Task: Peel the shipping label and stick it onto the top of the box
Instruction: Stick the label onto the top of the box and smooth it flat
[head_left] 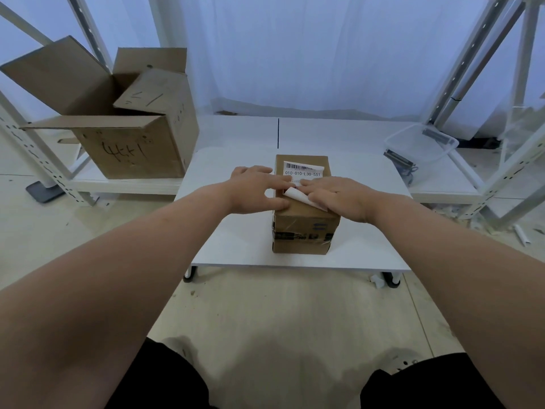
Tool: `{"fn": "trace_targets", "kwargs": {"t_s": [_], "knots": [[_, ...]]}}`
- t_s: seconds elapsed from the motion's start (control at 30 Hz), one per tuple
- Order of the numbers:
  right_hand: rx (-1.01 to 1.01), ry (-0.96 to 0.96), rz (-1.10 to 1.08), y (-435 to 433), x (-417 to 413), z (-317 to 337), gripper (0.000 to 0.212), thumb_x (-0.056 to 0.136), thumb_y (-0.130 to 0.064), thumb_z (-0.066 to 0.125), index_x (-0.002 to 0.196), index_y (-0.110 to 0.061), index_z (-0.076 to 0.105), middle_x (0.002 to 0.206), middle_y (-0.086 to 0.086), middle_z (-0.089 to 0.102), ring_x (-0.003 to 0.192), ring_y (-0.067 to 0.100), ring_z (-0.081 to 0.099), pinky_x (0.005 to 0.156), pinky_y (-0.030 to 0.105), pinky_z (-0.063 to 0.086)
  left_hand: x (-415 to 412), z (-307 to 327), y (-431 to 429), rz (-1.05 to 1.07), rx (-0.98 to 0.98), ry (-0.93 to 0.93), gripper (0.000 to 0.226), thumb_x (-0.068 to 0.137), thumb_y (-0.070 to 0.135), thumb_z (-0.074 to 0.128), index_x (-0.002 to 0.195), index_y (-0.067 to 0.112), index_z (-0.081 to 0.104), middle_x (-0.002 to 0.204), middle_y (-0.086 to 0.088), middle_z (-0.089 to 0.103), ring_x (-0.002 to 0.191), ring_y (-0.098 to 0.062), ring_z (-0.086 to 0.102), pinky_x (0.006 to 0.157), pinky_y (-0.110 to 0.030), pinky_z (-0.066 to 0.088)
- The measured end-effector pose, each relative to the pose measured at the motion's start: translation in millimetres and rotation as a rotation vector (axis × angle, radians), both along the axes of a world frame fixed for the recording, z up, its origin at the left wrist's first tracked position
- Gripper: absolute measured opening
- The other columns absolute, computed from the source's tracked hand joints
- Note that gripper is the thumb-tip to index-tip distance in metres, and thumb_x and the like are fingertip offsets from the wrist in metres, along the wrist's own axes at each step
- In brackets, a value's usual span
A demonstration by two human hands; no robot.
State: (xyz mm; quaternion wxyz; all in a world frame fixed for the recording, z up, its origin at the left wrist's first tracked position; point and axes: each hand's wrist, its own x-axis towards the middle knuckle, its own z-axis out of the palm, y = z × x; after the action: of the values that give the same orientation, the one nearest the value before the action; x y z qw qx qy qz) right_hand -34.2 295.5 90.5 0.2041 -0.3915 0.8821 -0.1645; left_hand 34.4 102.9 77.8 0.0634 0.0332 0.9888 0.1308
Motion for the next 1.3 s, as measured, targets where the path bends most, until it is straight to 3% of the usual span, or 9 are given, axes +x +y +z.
{"fn": "trace_targets", "kwargs": {"t_s": [0.1, 0.23, 0.37, 0.5, 0.57, 0.7, 0.93, 1.17, 1.3], "knots": [[-0.117, -0.091, -0.176, 11, -8, -1, 0.043, 0.096, -0.044, 0.041, 0.135, -0.028, 0.051, 0.147, -0.004, 0.043, 0.132, 0.018, 0.040, 0.109, 0.032, 0.030, 1, -3, -7, 0.016, 0.022, -0.018, 0.050, 0.088, 0.057, 0.049, 0.136, 0.046, 0.040, 0.150, 0.026, 0.029, 0.143, -0.014, 0.018, 0.112, -0.045, 0.008], [-0.026, 0.109, -0.047, 15, -14, 1, 0.034, 0.099, -0.025, 0.042, 0.130, -0.025, 0.057, 0.144, -0.007, 0.047, 0.131, 0.017, 0.041, 0.097, 0.020, 0.026, 2, -3, -10, 0.038, 0.130, 0.010, 0.051, 0.084, 0.055, 0.058, 0.132, 0.043, 0.048, 0.146, 0.025, 0.037, 0.141, -0.012, 0.024, 0.112, -0.043, 0.014], [0.026, 0.206, 0.016, 6, -16, -2, 0.036, 0.099, -0.018, 0.040, 0.132, -0.025, 0.055, 0.145, -0.007, 0.046, 0.132, 0.018, 0.040, 0.097, 0.021, 0.026, 4, -2, -11, 0.026, 0.183, 0.024, 0.040, 0.085, 0.048, 0.060, 0.124, 0.040, 0.057, 0.142, 0.024, 0.043, 0.138, -0.011, 0.028, 0.113, -0.044, 0.016], [0.015, 0.219, 0.029, 2, -17, -3, 0.035, 0.098, -0.019, 0.043, 0.130, -0.026, 0.057, 0.143, -0.005, 0.049, 0.131, 0.020, 0.042, 0.102, 0.028, 0.032, 4, 1, -5, 0.089, 0.307, 0.043, 0.030, 0.095, 0.041, 0.046, 0.120, 0.036, 0.062, 0.137, 0.019, 0.049, 0.132, -0.009, 0.033, 0.113, -0.042, 0.017], [-0.018, 0.234, 0.009, 0, -16, -2, 0.032, 0.097, -0.020, 0.047, 0.126, -0.025, 0.061, 0.139, -0.005, 0.053, 0.128, 0.020, 0.046, 0.101, 0.029, 0.035, 0, 3, 0, 0.198, 0.420, 0.058, 0.032, 0.097, 0.038, 0.038, 0.106, 0.033, 0.069, 0.130, 0.015, 0.055, 0.127, -0.012, 0.040, 0.111, -0.041, 0.019], [-0.065, 0.348, -0.044, -8, -14, -7, 0.027, 0.094, -0.021, 0.051, 0.116, -0.021, 0.069, 0.126, 0.002, 0.064, 0.117, 0.023, 0.055, 0.097, 0.036, 0.043, -15, -1, 10, 0.237, 0.260, 0.163, 0.028, 0.096, 0.039, 0.045, 0.097, 0.021, 0.067, 0.111, 0.002, 0.063, 0.104, -0.019, 0.051, 0.099, -0.043, 0.035], [-0.188, 0.284, -0.080, -5, -16, -10, 0.022, 0.091, -0.019, 0.059, 0.107, -0.017, 0.073, 0.120, 0.000, 0.068, 0.114, 0.020, 0.057, 0.098, 0.035, 0.043, -27, -6, 8, 0.155, 0.226, 0.248, 0.010, 0.085, 0.035, 0.065, 0.087, 0.026, 0.069, 0.092, 0.009, 0.057, 0.091, -0.014, 0.051, 0.090, -0.039, 0.042], [-0.213, 0.217, -0.103, -4, -16, -9, 0.021, 0.089, -0.021, 0.061, 0.107, -0.017, 0.073, 0.123, 0.000, 0.066, 0.116, 0.018, 0.055, 0.098, 0.032, 0.044, -19, -12, -1, 0.117, 0.225, 0.165, 0.022, 0.085, 0.035, 0.065, 0.108, 0.034, 0.065, 0.115, 0.006, 0.050, 0.100, -0.017, 0.047, 0.094, -0.043, 0.042], [-0.247, 0.158, -0.117, -5, -11, -5, 0.020, 0.088, -0.024, 0.063, 0.102, -0.017, 0.075, 0.120, 0.001, 0.066, 0.113, 0.017, 0.055, 0.090, 0.028, 0.045, -12, -10, -2, 0.156, 0.330, 0.122, 0.022, 0.088, 0.034, 0.062, 0.109, 0.037, 0.065, 0.113, 0.009, 0.044, 0.103, -0.016, 0.042, 0.100, -0.042, 0.039]]}}
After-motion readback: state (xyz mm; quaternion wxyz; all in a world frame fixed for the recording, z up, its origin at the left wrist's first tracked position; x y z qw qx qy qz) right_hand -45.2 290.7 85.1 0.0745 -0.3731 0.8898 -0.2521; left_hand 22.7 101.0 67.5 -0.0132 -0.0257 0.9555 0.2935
